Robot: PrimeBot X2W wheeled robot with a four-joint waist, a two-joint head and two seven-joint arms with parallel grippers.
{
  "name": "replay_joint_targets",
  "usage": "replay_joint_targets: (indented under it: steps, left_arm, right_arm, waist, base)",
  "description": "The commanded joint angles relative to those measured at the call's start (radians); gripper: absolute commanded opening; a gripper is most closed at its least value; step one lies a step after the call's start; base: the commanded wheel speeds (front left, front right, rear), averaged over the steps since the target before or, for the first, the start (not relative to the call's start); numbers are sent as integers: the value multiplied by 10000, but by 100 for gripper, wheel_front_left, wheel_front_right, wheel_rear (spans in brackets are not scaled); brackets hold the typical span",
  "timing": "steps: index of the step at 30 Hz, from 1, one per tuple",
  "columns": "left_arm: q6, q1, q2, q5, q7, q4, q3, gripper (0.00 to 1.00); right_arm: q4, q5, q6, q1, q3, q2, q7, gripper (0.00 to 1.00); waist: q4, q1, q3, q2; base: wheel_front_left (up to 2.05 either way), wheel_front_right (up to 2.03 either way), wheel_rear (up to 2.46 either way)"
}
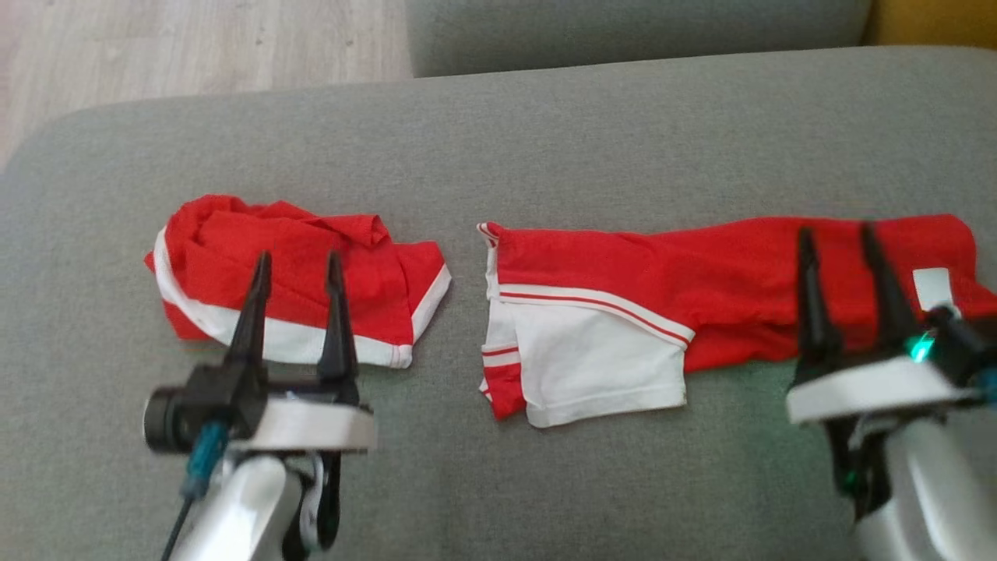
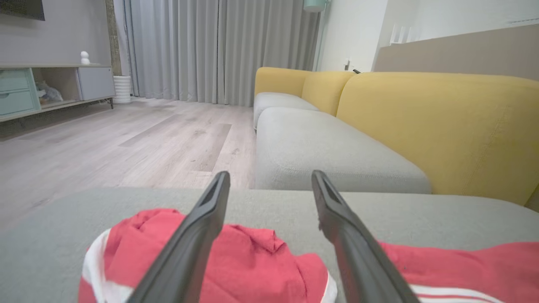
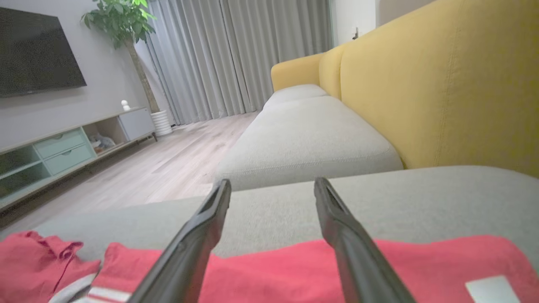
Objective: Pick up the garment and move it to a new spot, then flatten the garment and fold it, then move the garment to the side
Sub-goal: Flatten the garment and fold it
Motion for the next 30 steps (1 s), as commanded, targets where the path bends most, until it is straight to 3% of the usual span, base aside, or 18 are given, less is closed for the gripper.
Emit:
replay_joint_targets:
  steps: [1, 10, 18, 24, 30]
  left_arm:
    - [-89, -301, 25, 174, -78, -251, 600, 100]
    - [-1492, 465, -1215, 1546, -79, 192, 2188, 100]
    - [-2365, 79, -1738, 2352, -79, 284, 2888, 100]
    - [-2859, -123, -1984, 2302, -79, 520, 3250, 100]
    - [-3093, -440, -2073, 2546, -79, 571, 3515, 100]
  right_arm:
    - [-323, -131, -9, -121, 210, -26, -140, 100]
    - [-163, -548, -9, 194, 30, 13, -137, 100]
    - [741, -1811, -9, -1250, -3117, -666, 1349, 100]
    - [1962, -2831, -9, -2445, -5318, -647, 2833, 100]
    - [3124, -3748, -9, -3110, -6513, -783, 3869, 100]
  waist:
    - [31, 1, -3, -1]
    - [174, 1, 240, -1]
    - [118, 1, 928, -1]
    - [115, 1, 1415, -1]
    - [168, 1, 1677, -1]
  base:
    - [0, 0, 0]
    - [0, 0, 0]
    - [0, 0, 0]
    - [0, 0, 0]
    - [0, 0, 0]
